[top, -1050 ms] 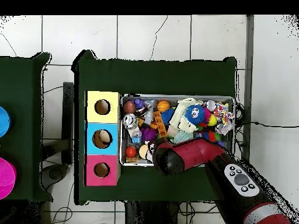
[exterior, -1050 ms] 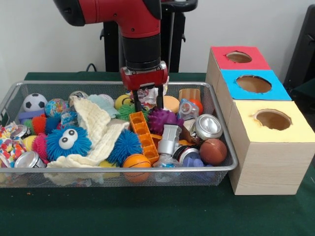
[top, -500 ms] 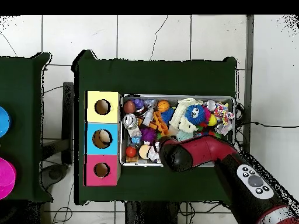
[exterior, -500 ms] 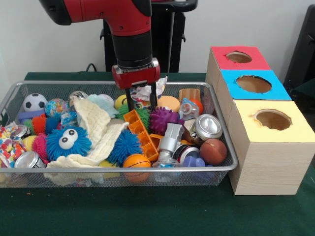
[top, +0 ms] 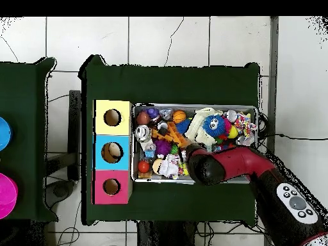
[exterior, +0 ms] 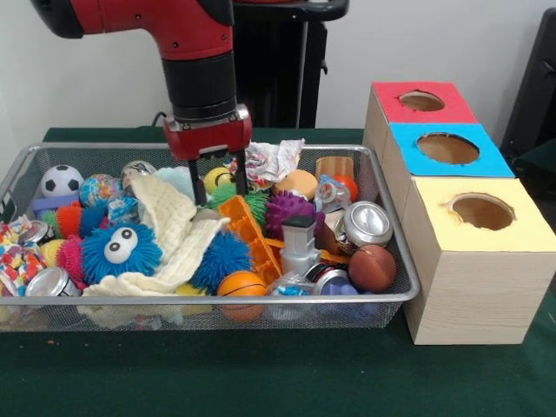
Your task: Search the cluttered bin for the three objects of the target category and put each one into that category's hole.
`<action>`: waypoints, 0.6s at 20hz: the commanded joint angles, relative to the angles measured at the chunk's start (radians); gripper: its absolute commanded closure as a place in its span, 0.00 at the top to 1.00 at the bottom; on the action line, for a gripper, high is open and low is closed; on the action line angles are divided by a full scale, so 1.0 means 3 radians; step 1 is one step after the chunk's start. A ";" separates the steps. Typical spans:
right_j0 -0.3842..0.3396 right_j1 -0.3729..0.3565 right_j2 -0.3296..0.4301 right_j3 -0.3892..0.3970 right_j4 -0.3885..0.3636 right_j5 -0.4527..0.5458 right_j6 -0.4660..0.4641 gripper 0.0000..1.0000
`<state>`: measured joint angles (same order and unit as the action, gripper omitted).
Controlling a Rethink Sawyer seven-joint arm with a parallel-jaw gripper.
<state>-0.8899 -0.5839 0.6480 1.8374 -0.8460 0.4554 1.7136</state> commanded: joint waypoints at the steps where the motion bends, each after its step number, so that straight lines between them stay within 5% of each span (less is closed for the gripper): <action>1: -0.0096 0.0080 0.0265 -0.0432 -0.0416 0.0102 -0.1131 1.00; 12: -0.0010 0.0086 0.0254 -0.0404 -0.0575 0.0108 -0.0995 1.00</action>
<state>-0.9053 -0.5837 0.6734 1.7995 -0.9387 0.4556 1.6903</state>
